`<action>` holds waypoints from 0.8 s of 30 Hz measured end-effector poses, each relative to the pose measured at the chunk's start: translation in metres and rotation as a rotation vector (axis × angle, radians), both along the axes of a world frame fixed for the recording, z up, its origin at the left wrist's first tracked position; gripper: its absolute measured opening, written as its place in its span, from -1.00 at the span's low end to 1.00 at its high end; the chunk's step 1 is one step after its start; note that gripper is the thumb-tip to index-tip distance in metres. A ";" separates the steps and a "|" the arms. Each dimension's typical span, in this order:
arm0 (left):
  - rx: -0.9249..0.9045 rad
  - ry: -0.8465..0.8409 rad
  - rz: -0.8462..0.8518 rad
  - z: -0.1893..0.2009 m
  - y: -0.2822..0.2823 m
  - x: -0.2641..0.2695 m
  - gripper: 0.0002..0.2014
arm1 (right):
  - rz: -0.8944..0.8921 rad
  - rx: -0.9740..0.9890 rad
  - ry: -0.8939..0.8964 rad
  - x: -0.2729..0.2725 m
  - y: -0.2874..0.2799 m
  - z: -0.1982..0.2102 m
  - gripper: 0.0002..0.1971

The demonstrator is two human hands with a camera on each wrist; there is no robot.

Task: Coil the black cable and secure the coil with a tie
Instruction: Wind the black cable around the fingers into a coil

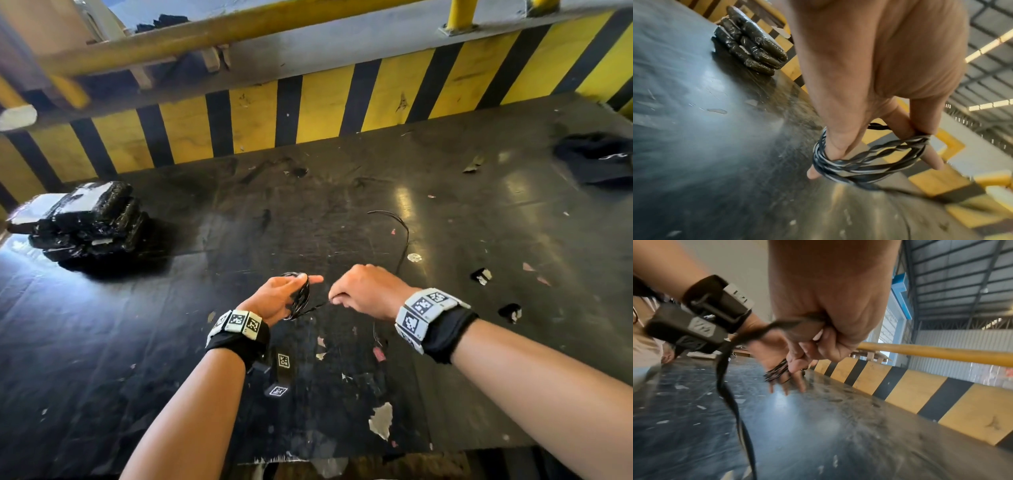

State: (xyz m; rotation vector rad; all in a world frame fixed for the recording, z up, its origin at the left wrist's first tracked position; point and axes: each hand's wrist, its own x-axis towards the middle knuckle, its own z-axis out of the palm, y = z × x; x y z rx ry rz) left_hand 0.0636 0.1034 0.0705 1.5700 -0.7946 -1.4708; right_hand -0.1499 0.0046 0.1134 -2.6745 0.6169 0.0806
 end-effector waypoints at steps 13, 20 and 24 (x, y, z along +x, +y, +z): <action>0.153 0.294 -0.158 0.004 0.032 -0.024 -0.57 | -0.055 0.016 -0.108 0.023 -0.044 0.045 -0.79; 0.047 0.568 -0.086 0.014 0.046 -0.032 -0.59 | -0.066 0.114 -0.184 0.035 -0.049 0.041 -0.84; 0.001 0.659 -0.095 0.020 0.051 -0.033 -0.67 | -0.062 0.160 -0.214 0.041 -0.050 0.032 -0.78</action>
